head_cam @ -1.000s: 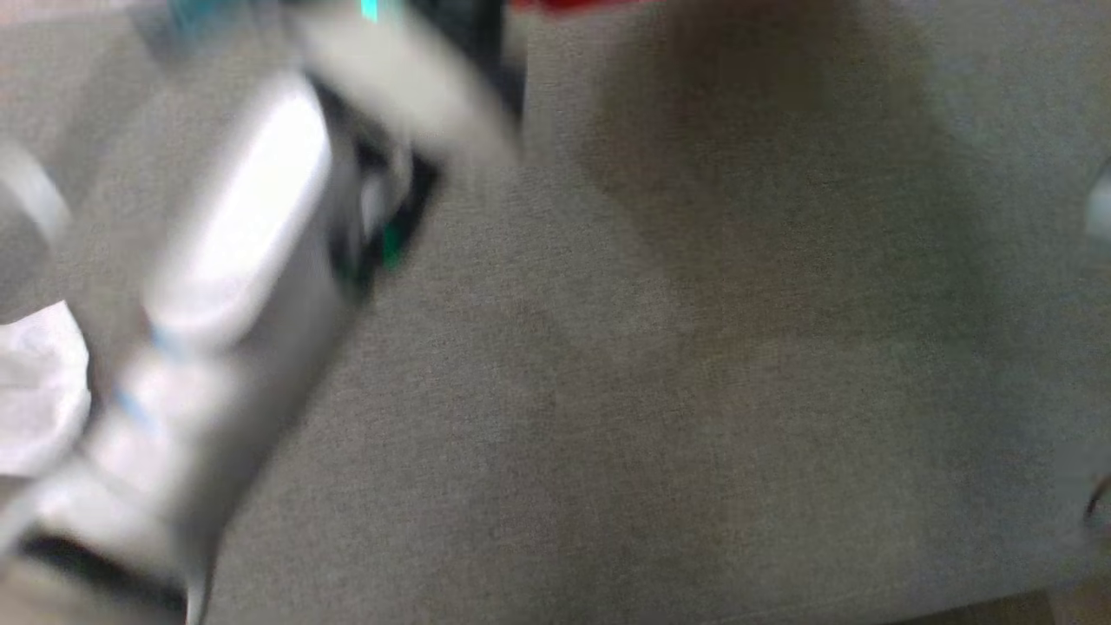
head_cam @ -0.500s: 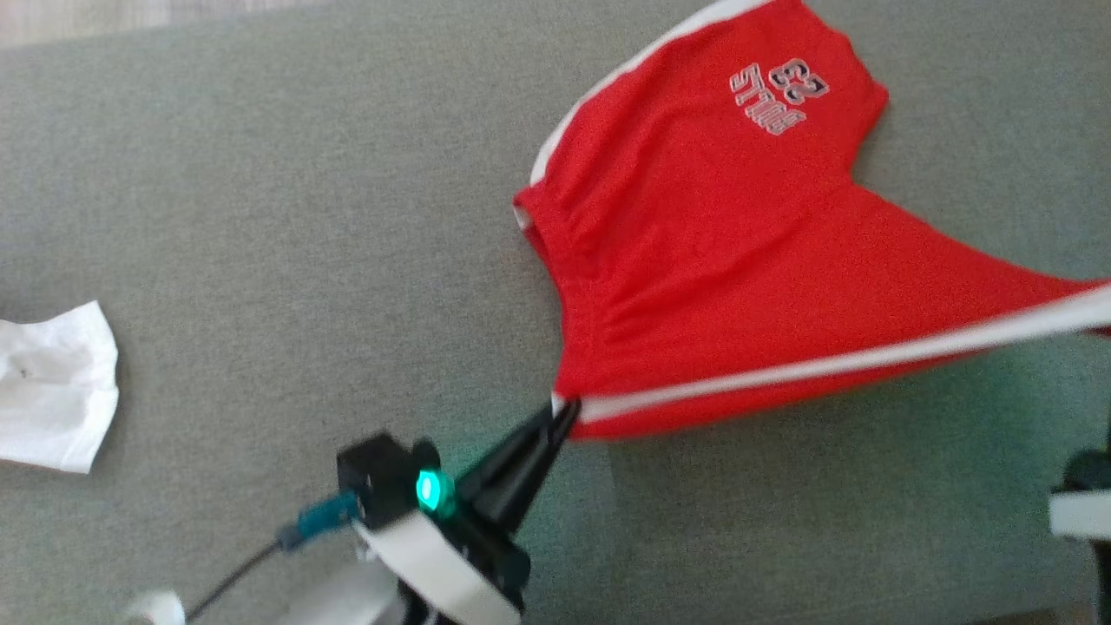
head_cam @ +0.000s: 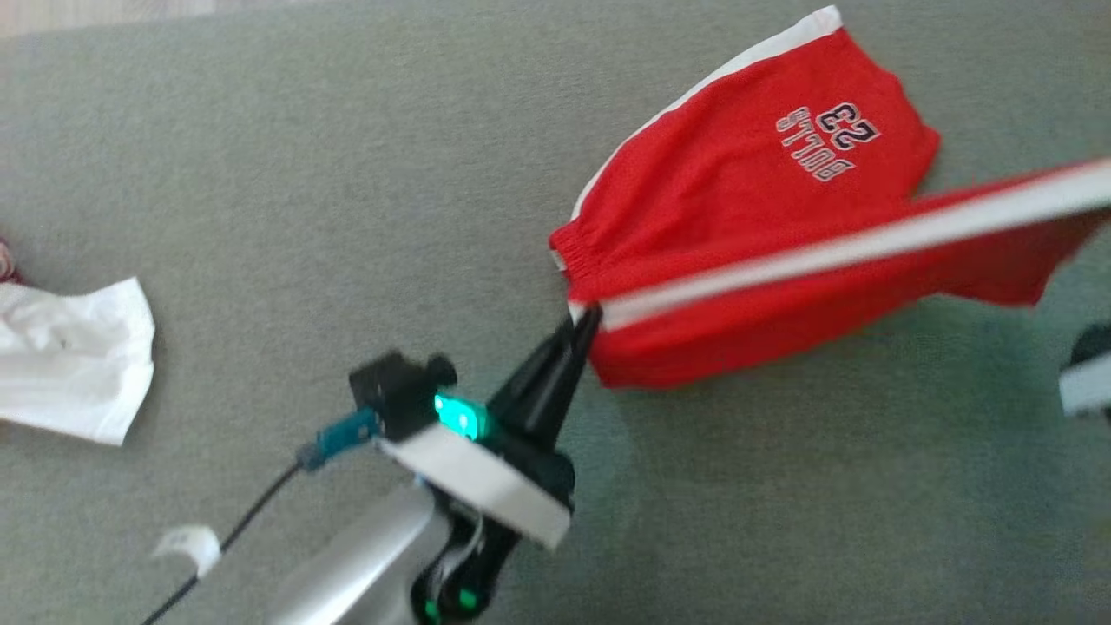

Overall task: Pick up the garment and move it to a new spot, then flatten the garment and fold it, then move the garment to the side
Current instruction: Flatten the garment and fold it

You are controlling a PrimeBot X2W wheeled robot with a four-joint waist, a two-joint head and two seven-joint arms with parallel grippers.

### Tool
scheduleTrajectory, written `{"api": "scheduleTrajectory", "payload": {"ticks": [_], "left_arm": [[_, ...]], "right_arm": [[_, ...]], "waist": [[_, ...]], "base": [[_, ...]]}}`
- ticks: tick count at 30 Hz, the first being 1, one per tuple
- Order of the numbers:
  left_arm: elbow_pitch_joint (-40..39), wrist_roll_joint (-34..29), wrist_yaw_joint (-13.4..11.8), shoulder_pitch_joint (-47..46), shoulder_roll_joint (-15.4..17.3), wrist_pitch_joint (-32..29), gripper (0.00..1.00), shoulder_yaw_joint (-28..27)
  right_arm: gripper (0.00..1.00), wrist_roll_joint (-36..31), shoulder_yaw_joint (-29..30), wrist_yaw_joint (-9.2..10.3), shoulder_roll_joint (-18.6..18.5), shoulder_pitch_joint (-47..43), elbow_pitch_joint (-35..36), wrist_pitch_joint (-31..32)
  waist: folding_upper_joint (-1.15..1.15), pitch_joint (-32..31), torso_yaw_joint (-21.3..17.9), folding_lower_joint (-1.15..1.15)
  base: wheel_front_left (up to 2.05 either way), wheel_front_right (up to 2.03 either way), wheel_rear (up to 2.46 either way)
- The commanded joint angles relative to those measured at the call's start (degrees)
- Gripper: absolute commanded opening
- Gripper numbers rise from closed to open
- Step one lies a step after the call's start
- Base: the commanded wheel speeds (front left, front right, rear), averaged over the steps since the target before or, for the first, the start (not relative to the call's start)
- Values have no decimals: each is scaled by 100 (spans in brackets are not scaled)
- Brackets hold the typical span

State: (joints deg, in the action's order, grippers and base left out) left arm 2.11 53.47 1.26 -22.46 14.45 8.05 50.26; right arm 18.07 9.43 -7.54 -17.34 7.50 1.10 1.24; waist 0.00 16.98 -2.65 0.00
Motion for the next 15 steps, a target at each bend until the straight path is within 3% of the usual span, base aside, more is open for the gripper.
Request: {"api": "scheduleTrajectory", "payload": {"ticks": [1,9,15], "left_arm": [[-70,53,-3,-240,-13,3,0,-256],[1277,502,309,-1061,-757,-34,0,-462],[2003,672,497,-1499,-1004,121,0,-452]], "right_arm": [[0,-23,-106,5,-234,204,92,60],[0,-94,-1004,5,-567,1922,-1586,193],[0,-384,-1312,5,-603,2662,-2605,30]], "waist": [[0,76,101,0],[0,259,506,0],[0,365,668,0]], "base": [[0,0,0],[0,0,0],[0,0,0]]}}
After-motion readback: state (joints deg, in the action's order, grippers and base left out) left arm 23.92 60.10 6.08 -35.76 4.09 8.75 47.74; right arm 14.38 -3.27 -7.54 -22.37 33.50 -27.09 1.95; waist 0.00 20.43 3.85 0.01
